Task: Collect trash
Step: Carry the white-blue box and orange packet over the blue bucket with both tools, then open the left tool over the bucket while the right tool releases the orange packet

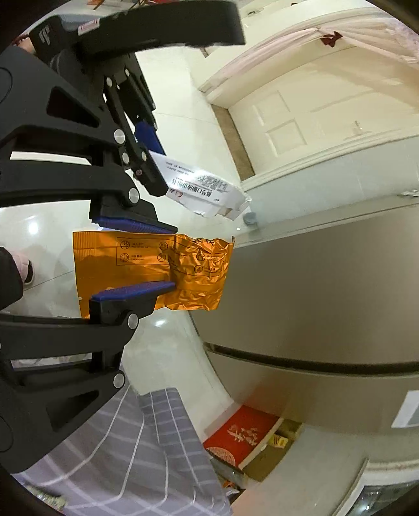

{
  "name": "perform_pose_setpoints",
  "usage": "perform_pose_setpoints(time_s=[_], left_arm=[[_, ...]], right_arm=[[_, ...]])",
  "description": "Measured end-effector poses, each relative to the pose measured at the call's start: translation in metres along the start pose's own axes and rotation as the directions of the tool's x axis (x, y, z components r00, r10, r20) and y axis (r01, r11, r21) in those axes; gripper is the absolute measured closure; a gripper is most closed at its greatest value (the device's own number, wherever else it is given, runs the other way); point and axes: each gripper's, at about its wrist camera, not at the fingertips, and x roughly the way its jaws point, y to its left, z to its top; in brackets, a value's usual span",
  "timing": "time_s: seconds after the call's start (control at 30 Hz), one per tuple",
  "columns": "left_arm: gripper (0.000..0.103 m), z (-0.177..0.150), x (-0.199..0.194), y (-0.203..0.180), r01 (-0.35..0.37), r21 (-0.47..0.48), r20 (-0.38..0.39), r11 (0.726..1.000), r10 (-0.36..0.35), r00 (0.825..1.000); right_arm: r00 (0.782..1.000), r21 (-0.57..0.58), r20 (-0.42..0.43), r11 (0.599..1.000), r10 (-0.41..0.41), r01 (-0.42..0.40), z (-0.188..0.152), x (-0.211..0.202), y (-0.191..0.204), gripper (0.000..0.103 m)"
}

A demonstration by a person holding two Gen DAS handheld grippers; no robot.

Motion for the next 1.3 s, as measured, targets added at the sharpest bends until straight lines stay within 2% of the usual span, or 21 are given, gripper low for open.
perform_pose_setpoints(time_s=[0.2, 0.43, 0.5, 0.57, 0.63, 1.0, 1.3], left_arm=[[0.073, 0.006, 0.018, 0.015, -0.023, -0.01, -0.008, 1.0, 0.023, 1.0], [0.07, 0.015, 0.031, 0.016, -0.047, -0.013, -0.001, 0.999, 0.047, 0.999], [0.062, 0.02, 0.032, 0.019, -0.05, -0.033, 0.001, 0.998, 0.05, 0.999], [0.048, 0.022, 0.033, 0.02, -0.065, -0.043, -0.004, 0.997, 0.064, 0.998], [0.046, 0.024, 0.031, 0.02, -0.067, -0.044, -0.001, 0.997, 0.067, 0.998], [0.042, 0.018, 0.021, 0.024, -0.126, -0.051, 0.017, 0.991, 0.127, 0.992], [0.039, 0.024, 0.008, 0.035, -0.178, -0.078, 0.056, 0.981, 0.183, 0.982]], right_arm=[[1.0, -0.018, -0.024, 1.0, -0.001, 0.0, 0.004, 0.024, 0.005, 0.074], [1.0, -0.017, -0.004, 1.0, -0.014, 0.014, 0.008, 0.039, 0.004, 0.074], [1.0, -0.008, 0.002, 1.0, -0.02, 0.02, 0.01, 0.042, 0.002, 0.074], [1.0, 0.002, 0.002, 1.0, -0.022, 0.022, 0.011, 0.044, 0.0, 0.074], [1.0, 0.013, -0.005, 1.0, -0.018, 0.018, 0.01, 0.045, -0.003, 0.074], [1.0, 0.006, -0.029, 1.0, -0.01, 0.01, 0.007, 0.05, 0.003, 0.074], [0.999, -0.009, 0.007, 0.999, 0.037, -0.037, 0.014, 0.055, 0.012, 0.071]])
